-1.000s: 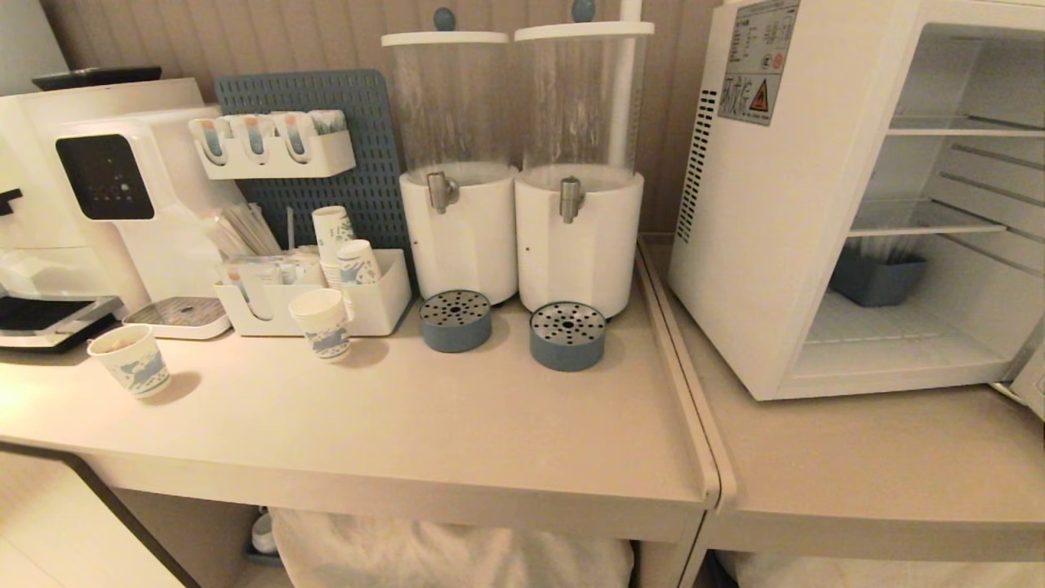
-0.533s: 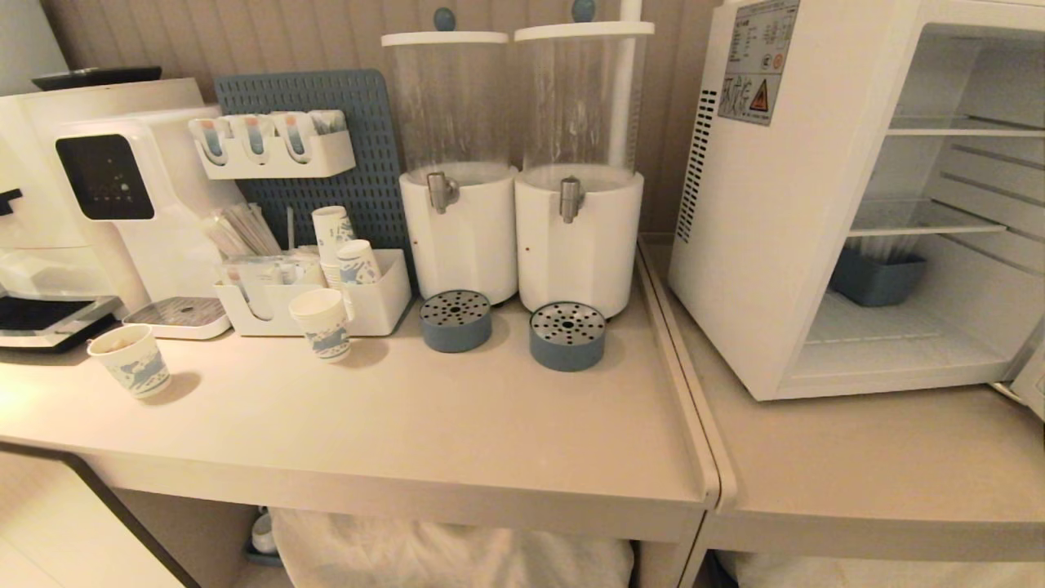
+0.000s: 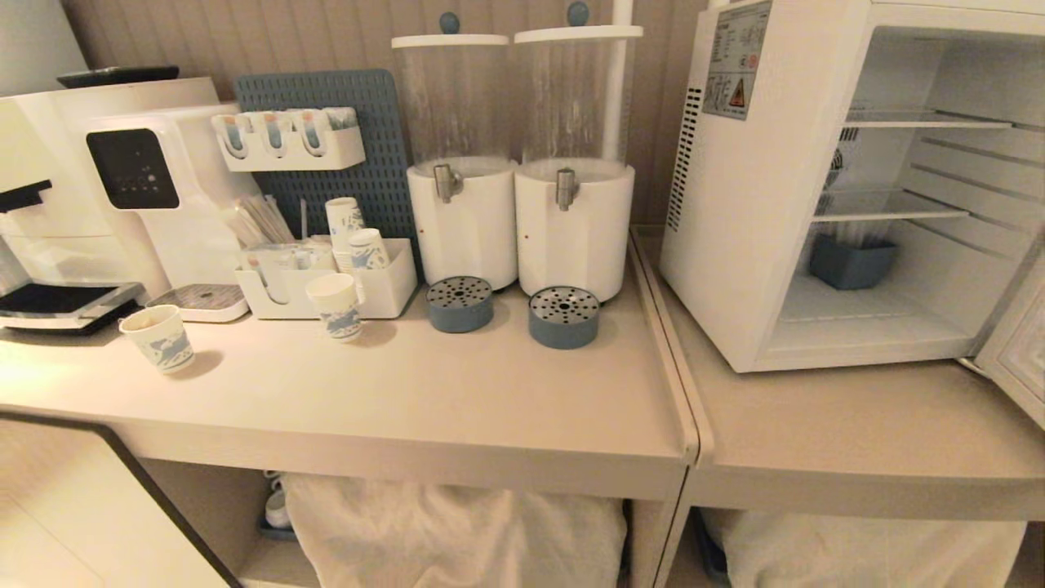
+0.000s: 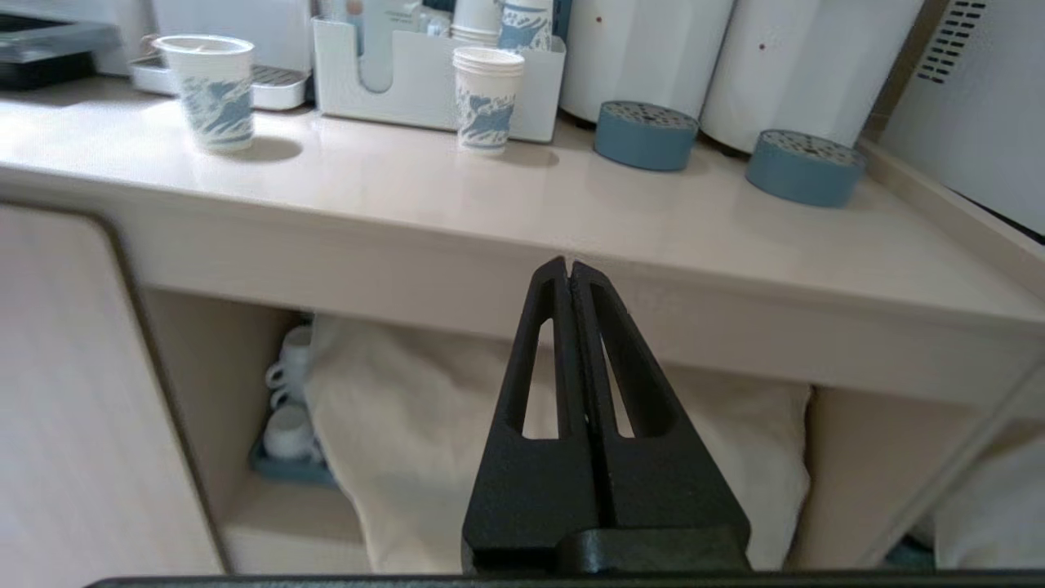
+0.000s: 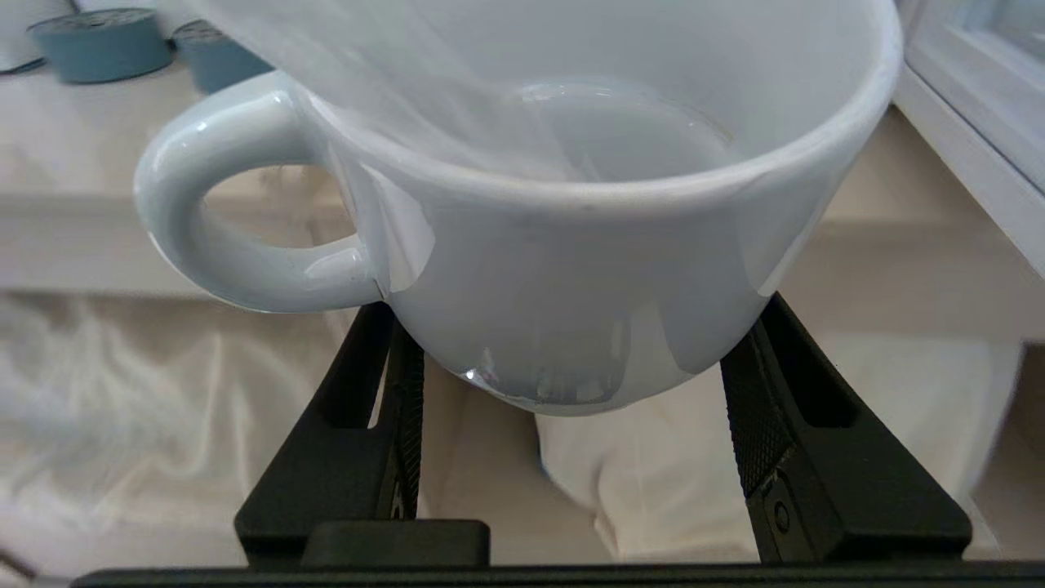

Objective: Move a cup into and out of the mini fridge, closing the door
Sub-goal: Place the ceramic cup on the table

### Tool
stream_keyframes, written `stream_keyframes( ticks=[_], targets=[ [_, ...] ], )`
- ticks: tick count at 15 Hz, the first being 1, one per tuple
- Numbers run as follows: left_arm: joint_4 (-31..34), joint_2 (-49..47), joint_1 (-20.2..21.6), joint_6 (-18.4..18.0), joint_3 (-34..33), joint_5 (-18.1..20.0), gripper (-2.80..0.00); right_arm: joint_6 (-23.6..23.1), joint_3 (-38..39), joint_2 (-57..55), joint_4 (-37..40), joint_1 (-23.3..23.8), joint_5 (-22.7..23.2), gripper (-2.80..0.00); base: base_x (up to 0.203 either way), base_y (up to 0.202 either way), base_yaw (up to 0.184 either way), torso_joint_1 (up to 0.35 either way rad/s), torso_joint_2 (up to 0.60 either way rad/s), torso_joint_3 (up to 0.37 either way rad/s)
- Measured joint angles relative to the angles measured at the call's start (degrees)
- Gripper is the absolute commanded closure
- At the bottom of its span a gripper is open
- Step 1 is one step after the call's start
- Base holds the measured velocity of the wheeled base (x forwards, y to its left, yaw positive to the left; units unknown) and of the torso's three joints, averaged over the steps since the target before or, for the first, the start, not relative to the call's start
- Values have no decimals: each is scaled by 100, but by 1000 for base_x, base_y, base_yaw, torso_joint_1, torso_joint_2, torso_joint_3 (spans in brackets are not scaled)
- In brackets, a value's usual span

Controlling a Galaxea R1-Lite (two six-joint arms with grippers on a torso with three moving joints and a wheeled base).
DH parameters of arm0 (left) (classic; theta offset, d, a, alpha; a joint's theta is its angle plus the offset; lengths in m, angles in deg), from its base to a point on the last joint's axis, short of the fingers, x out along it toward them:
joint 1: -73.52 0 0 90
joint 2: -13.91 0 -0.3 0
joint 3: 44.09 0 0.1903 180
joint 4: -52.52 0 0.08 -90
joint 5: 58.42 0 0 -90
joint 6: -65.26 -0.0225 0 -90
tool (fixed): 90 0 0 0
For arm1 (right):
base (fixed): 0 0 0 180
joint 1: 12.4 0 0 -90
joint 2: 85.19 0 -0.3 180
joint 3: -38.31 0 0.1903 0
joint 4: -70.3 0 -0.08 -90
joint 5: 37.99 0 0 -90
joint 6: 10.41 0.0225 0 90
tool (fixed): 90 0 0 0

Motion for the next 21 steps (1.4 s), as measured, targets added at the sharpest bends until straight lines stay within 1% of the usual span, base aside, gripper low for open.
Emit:
stream_keyframes(
  ticks=[6,12,21],
  targets=[
    [-3,0,-1,1,0,0,0,0,0,0,-4,0,-3,0,-177,0,-2,2,2,3],
    [1,0,0,-10,0,-2,0,0,0,0,-4,-3,5,0,0,12,-2,0,0,0],
    [-2,0,-1,-2,0,0,0,0,0,0,-4,0,-1,0,0,185,-2,3,1,1]
  ],
)
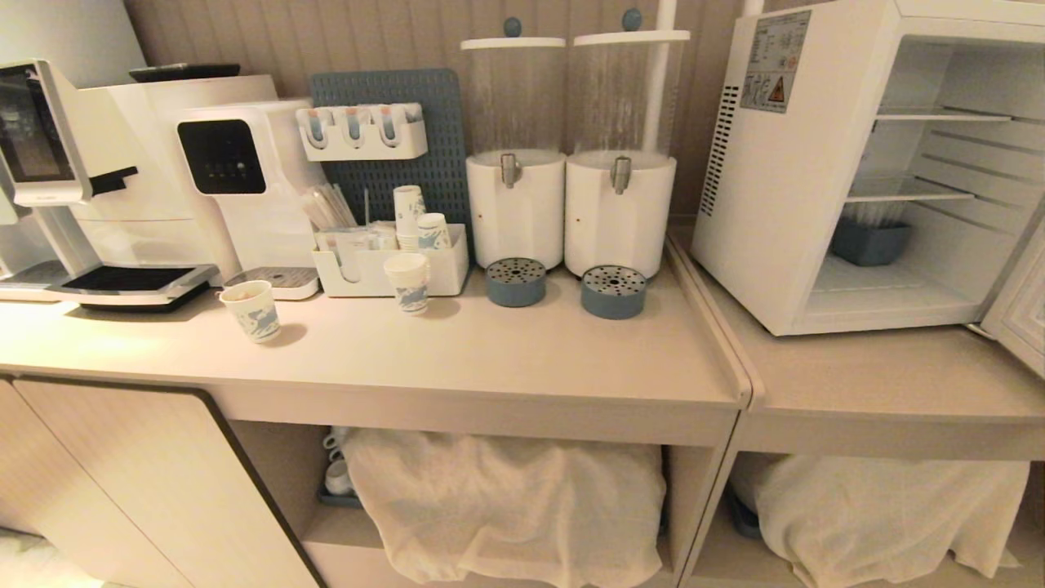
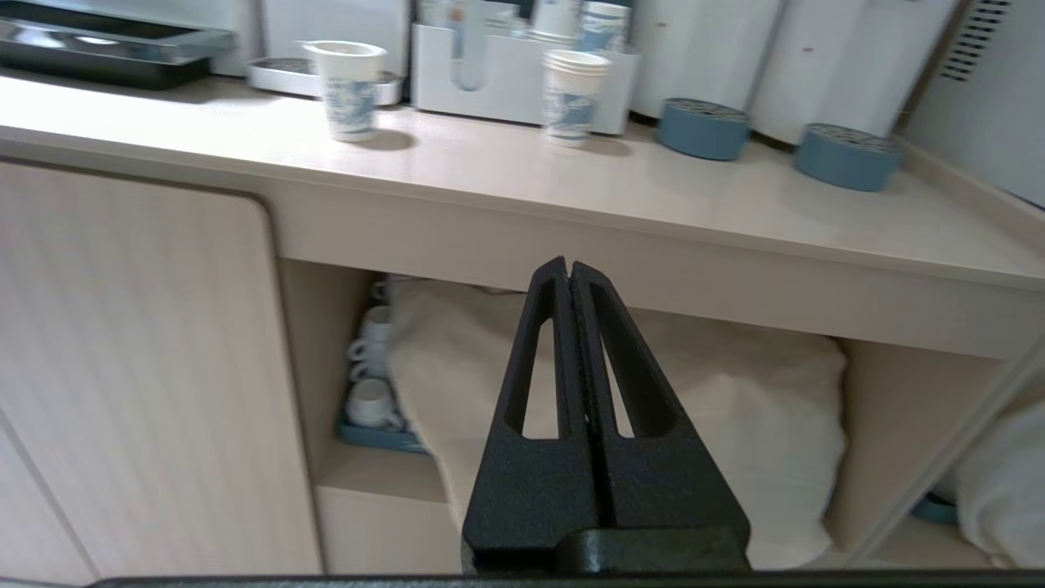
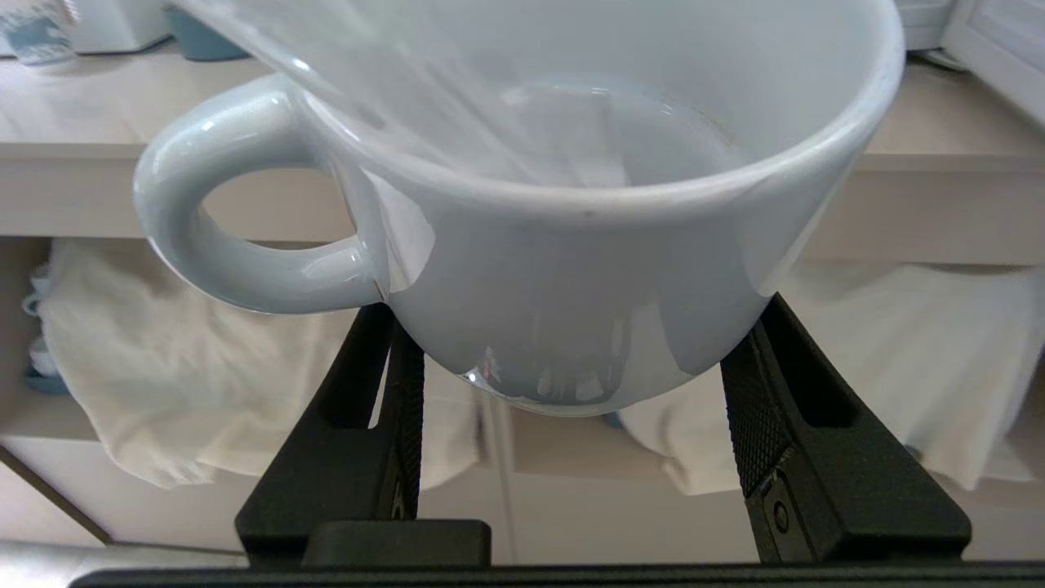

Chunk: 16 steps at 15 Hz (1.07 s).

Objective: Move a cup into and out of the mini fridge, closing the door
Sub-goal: Place the ceramic cup on the table

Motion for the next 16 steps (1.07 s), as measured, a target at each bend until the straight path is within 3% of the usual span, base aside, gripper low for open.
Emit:
stream_keyframes(
  ticks=[16],
  targets=[
    [0,0,0,11,0,-1,0,0,0,0,-7,0,3,0,0,193,0,2,2,3]
  ],
)
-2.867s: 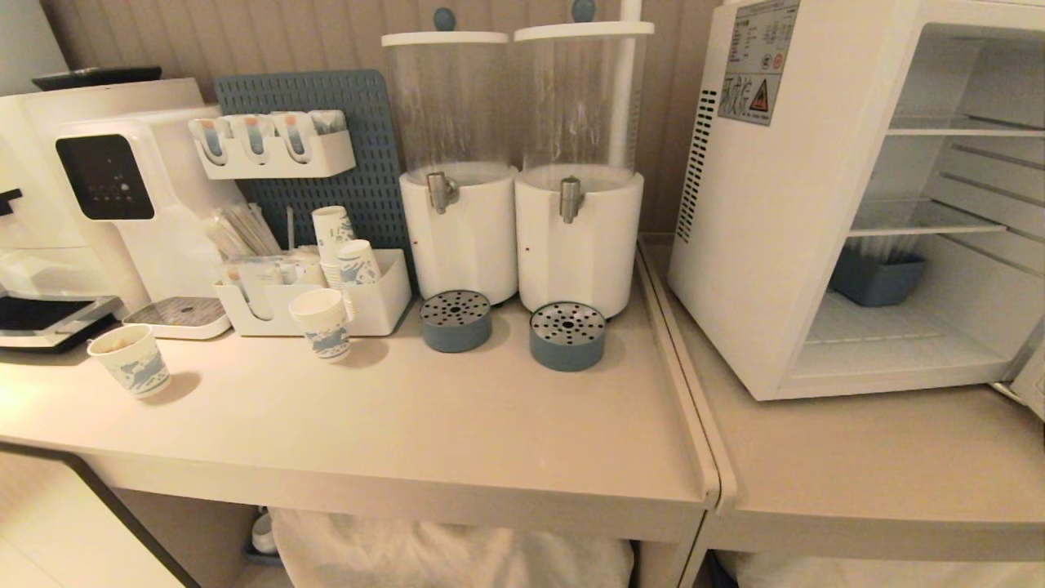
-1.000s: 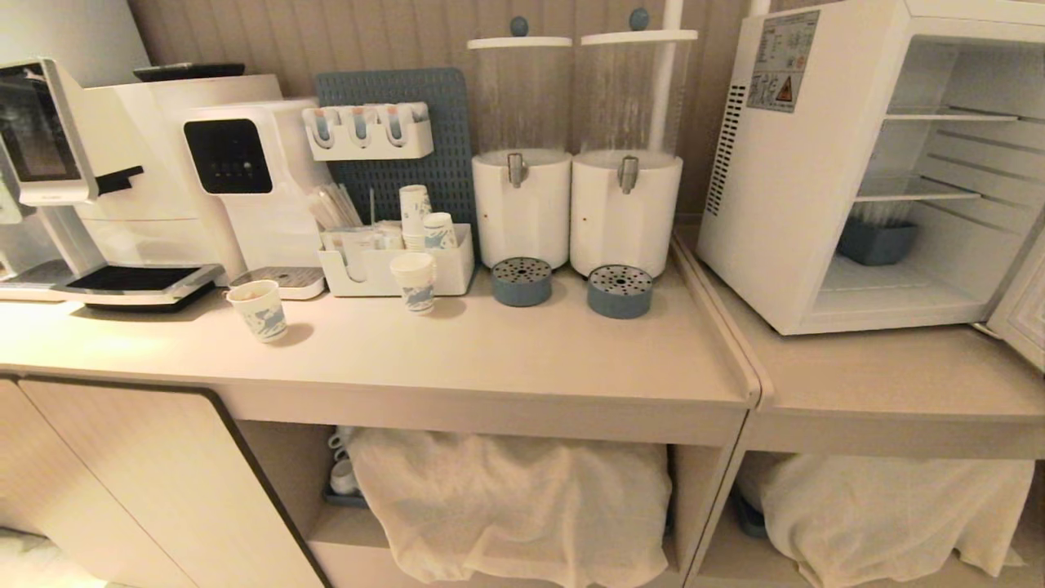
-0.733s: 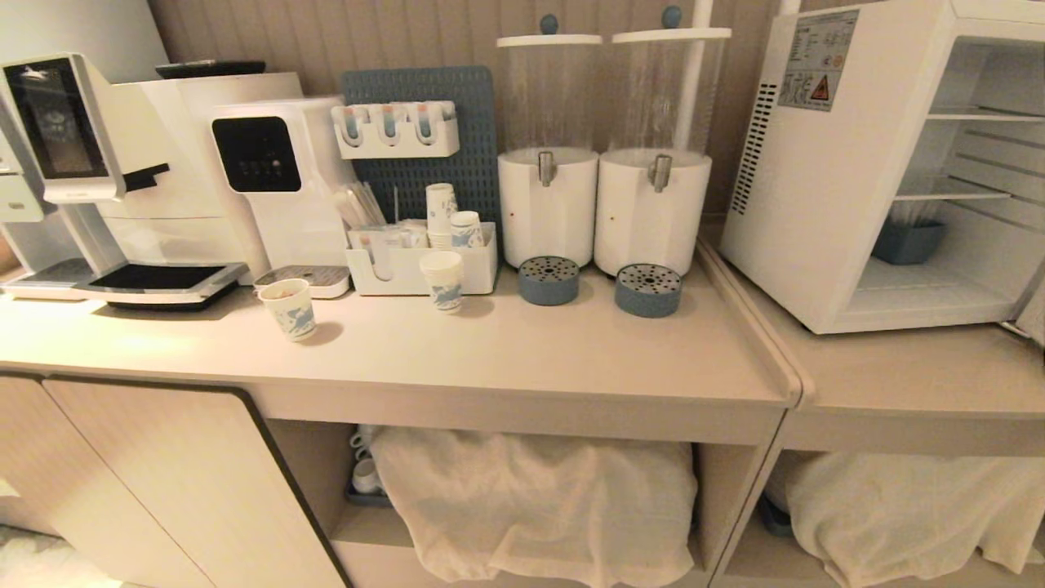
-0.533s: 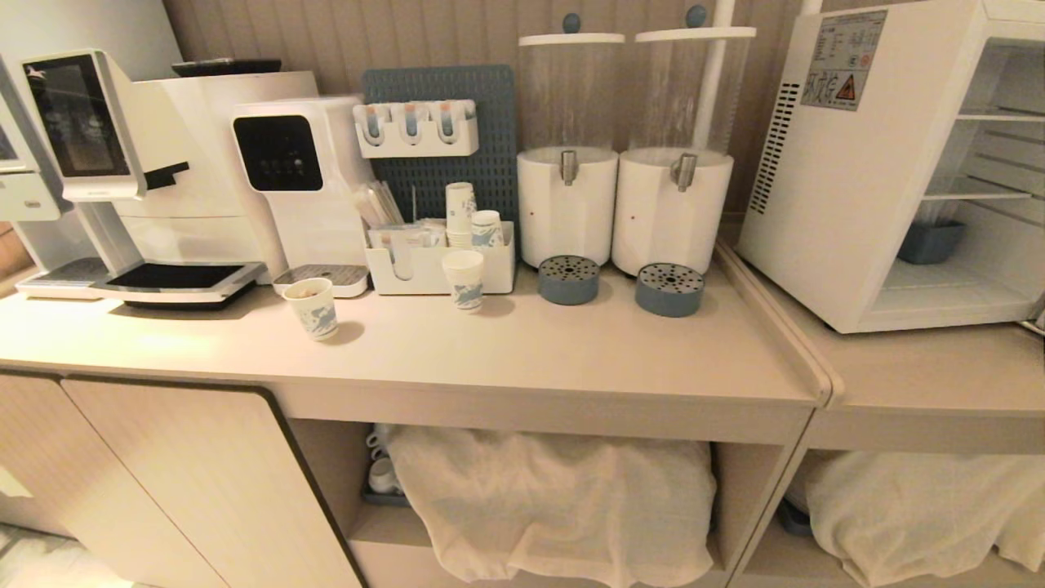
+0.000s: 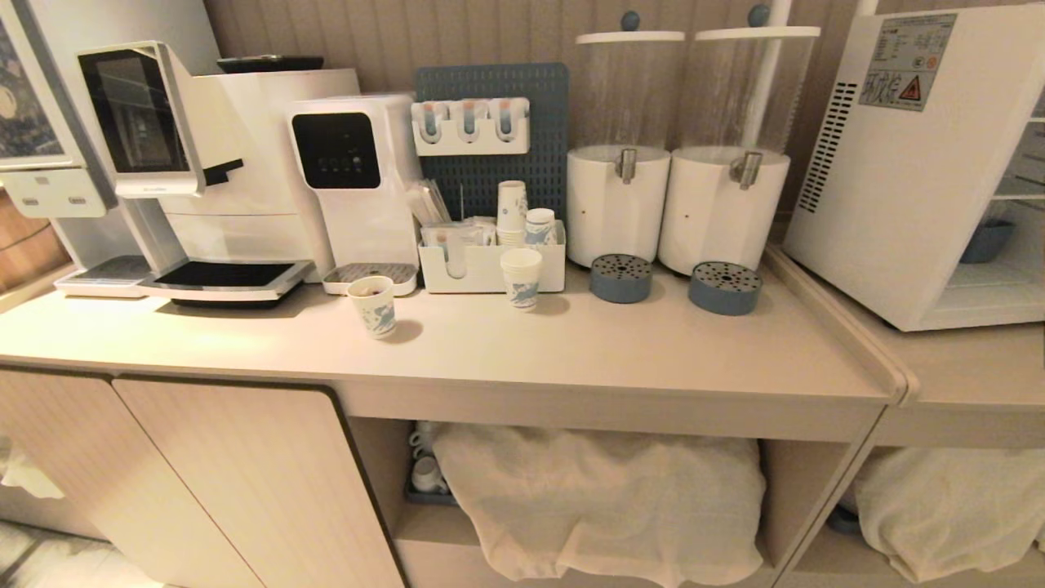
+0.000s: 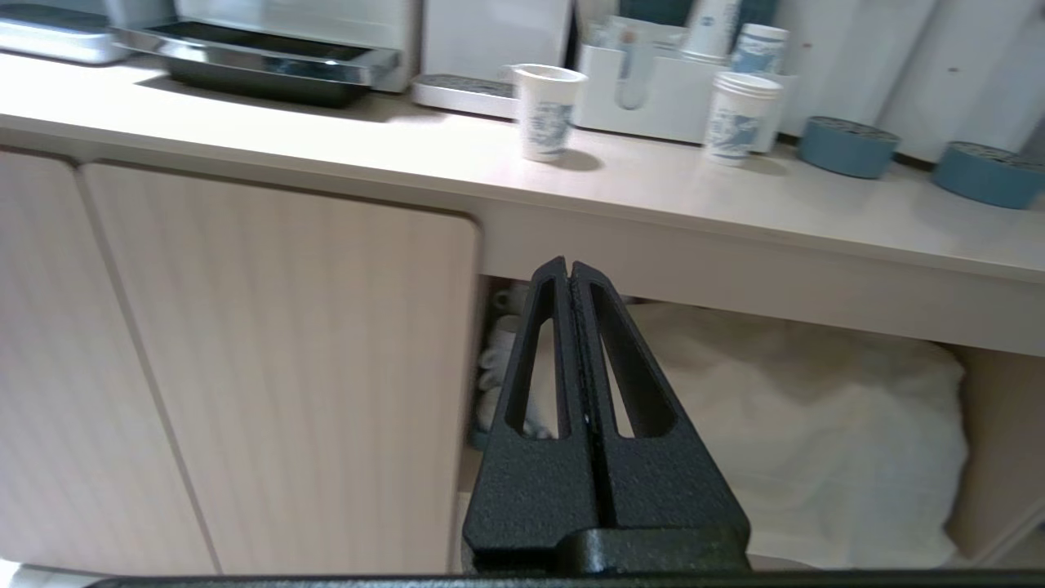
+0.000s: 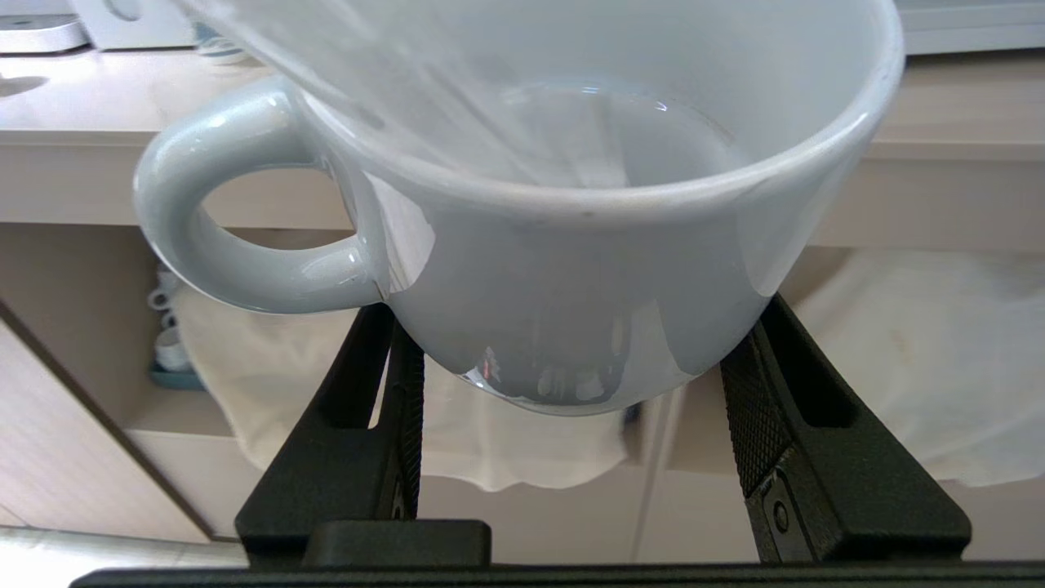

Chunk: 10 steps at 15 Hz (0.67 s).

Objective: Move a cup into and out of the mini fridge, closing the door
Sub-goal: Place the ceramic cup on the table

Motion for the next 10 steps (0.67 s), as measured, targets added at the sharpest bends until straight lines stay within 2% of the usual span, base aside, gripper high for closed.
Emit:
stream_keyframes(
  ticks=[4,7,10],
  targets=[
    [2,0,-7,1,0,-2,0,9,0,0,7,9,1,0,0,155,1,1,2,5],
    [-2,0,3,0,0,3,0,94,-97,0,7,5,-15,0,0,0,0,0,0,0],
    [-5,0,-6,1,0,-1,0,115,-1060,0,507,11,134,0,0,0,0,0,0,0]
  ],
)
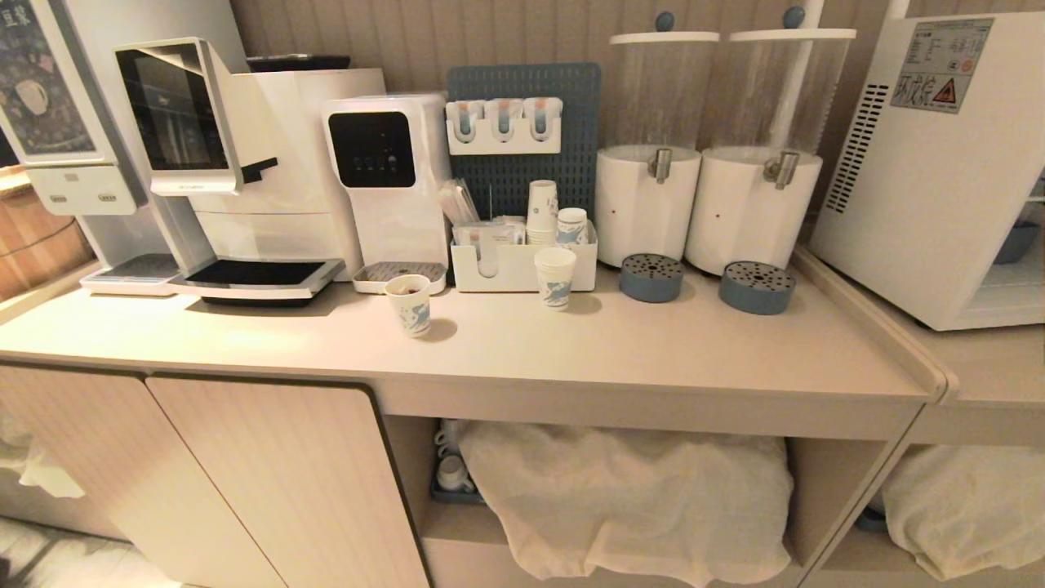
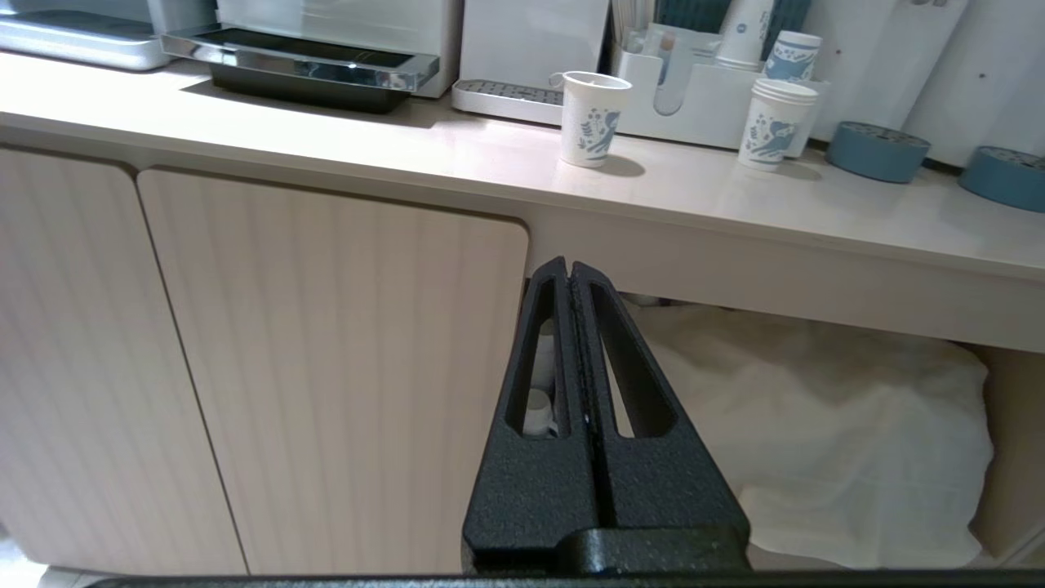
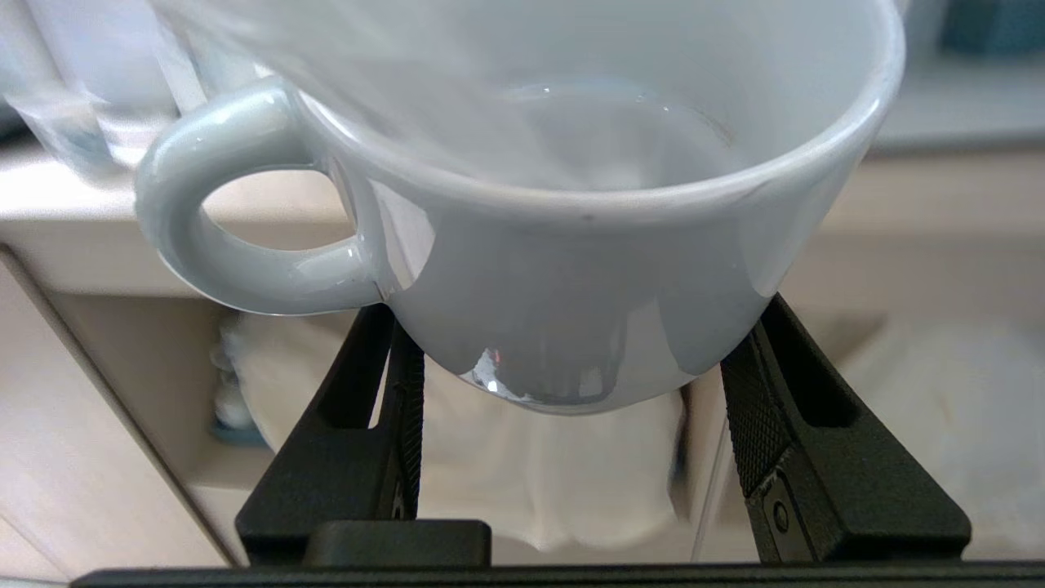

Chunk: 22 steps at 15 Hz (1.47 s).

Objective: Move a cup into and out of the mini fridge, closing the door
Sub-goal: Place the ceramic cup on the table

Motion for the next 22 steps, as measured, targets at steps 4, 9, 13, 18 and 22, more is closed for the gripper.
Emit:
stream_keyframes(
  ticks=[4,9,13,18,22],
  targets=[
    [5,0,6,-1,0,-1,0,354,-2017,-380,1286,-14,86,0,0,0,0,0,0,0],
    [0,0,6,7,0,0,0,839,-3524,-2361,1310,-399,-111,0,0,0,0,0,0,0],
    [-2,0,6,8,0,-1,0,858,-3876,-3922,1167,-752,714,0,0,0,0,0,0,0],
    [-2,0,6,10,0,-6,0,596,-3514,-5702,-40,312,1886,0,0,0,0,0,0,0],
    [0,0,6,15,0,-7,0,-247,-2636,-7302,-2271,1113,3144,0,0,0,0,0,0,0]
  ],
)
